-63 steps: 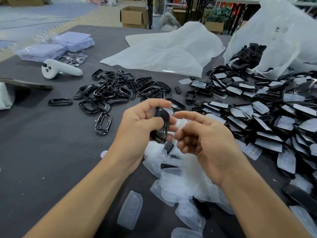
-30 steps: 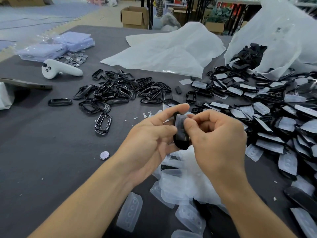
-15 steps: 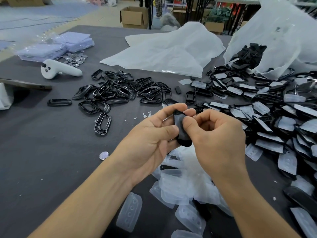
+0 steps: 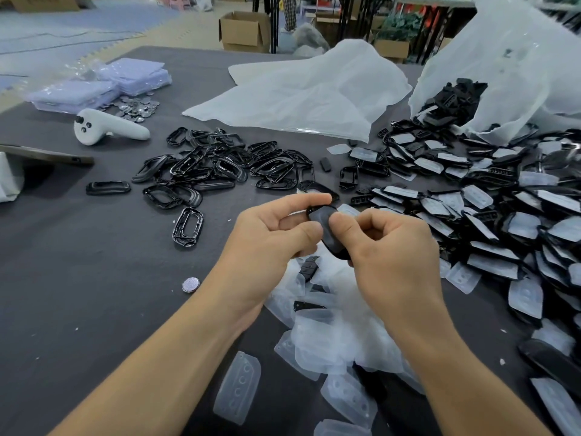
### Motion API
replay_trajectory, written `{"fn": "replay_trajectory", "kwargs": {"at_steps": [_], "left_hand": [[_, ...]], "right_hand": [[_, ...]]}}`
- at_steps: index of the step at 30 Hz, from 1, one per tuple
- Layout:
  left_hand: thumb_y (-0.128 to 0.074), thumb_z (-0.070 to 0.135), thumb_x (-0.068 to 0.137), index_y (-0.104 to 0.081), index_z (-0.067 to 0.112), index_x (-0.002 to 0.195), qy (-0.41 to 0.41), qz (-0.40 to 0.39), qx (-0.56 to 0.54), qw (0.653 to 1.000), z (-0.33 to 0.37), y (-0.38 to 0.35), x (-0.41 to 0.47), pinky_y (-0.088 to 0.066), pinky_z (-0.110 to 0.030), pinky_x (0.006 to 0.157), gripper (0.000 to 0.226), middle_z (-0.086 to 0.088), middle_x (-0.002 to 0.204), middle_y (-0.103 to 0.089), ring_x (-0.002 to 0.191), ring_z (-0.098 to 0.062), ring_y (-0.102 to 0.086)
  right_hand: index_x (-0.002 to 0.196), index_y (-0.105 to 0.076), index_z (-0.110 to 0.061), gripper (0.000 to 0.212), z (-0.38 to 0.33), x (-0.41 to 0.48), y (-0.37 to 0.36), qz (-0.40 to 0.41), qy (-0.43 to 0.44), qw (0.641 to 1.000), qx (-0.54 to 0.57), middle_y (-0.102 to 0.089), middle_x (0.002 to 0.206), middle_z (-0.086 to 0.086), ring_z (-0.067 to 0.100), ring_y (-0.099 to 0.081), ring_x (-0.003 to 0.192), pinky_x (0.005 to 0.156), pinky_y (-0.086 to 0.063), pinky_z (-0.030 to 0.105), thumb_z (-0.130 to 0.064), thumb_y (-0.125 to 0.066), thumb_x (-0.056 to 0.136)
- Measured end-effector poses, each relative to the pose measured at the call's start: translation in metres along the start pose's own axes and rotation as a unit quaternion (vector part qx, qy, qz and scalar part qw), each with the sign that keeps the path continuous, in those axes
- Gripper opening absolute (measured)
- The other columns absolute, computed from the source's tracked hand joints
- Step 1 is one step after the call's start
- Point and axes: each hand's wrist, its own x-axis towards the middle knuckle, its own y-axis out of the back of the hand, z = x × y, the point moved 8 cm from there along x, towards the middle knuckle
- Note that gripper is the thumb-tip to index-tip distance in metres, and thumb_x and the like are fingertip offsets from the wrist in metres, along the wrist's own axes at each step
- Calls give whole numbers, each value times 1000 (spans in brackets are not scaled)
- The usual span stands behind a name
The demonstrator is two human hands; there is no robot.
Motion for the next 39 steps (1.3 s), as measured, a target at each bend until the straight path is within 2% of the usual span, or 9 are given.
{"fn": "replay_trajectory", "kwargs": {"at_steps": [3, 8, 11, 14, 16, 23, 29, 34, 39], "left_hand": [[-69, 0, 91, -80, 20, 112, 9, 21, 10, 1000, 2, 3, -2, -57, -22, 66, 31, -13, 90, -80, 81, -18, -72], [-67, 0, 94, -81, 17, 100, 21, 77, 32, 996, 2, 7, -3, -57, -22, 60, 23, -8, 77, -78, 62, -12, -68], [-68, -2, 93, -81, 17, 94, 29, 90, 37, 995, 0, 8, -3, -55, -21, 57, 23, -11, 77, -78, 60, -13, -67], [-68, -3, 93, -81, 16, 92, 24, 108, 35, 993, 0, 11, -2, -56, -21, 58, 23, -11, 80, -80, 63, -14, -71], [-67, -3, 94, -80, 15, 93, 29, 121, 24, 992, -1, 14, -3, -57, -22, 59, 22, -10, 81, -80, 66, -15, -74], [-56, -6, 90, -84, 17, 89, 41, 86, 18, 995, 3, 14, -3, -60, -25, 65, 36, -10, 87, -81, 75, -18, -78], [-70, -1, 91, -78, 11, 95, 35, 121, 78, 989, 4, 20, -2, -57, -22, 58, 15, -10, 78, -79, 64, -17, -74], [-71, -8, 88, -76, 11, 85, 17, 149, 61, 987, 8, 23, -4, -54, -21, 52, 20, -10, 71, -78, 55, -15, -71], [-71, -5, 88, -77, 17, 83, -20, 153, 86, 984, 12, 19, -4, -55, -21, 54, 23, -8, 69, -77, 56, -15, -71]], "right_hand": [[73, -75, -31, 23, -3, -1, 2, 11, 9, 1000, -20, -73, 64, -15, 5, -70, 63, 65, -57, 34, -48, -74, 89], [64, -71, -24, 34, -8, -2, 2, 18, 33, 996, -75, -70, 60, -16, 6, -67, 59, 58, -55, 30, -51, -76, 84], [66, -72, -24, 31, -6, -1, 0, 3, 29, 999, -45, -71, 61, -13, 7, -66, 57, 57, -53, 29, -48, -77, 85], [79, -75, -23, 14, 1, 1, -11, -81, -26, 993, 79, -74, 67, -1, 11, -64, 55, 56, -47, 28, -32, -76, 89], [85, -74, -26, 6, 1, 1, -16, -105, -26, 989, 103, -73, 67, 3, 15, -64, 54, 57, -47, 31, -20, -75, 87], [89, -73, -31, 14, 4, 4, -15, -77, -13, 993, 92, -71, 63, 1, 16, -64, 51, 56, -48, 35, -24, -67, 79], [91, -73, -31, 18, 2, 2, -14, -84, -6, 992, 92, -73, 65, 4, 18, -64, 53, 55, -52, 38, -14, -70, 86], [86, -74, -20, 23, 2, 1, -14, -87, -39, 981, 168, -72, 65, 10, 20, -64, 50, 49, -49, 25, 2, -67, 92], [92, -72, -17, 26, 4, 2, -15, -74, -40, 979, 186, -74, 71, 9, 22, -68, 54, 53, -55, 28, 3, -58, 98]]}}
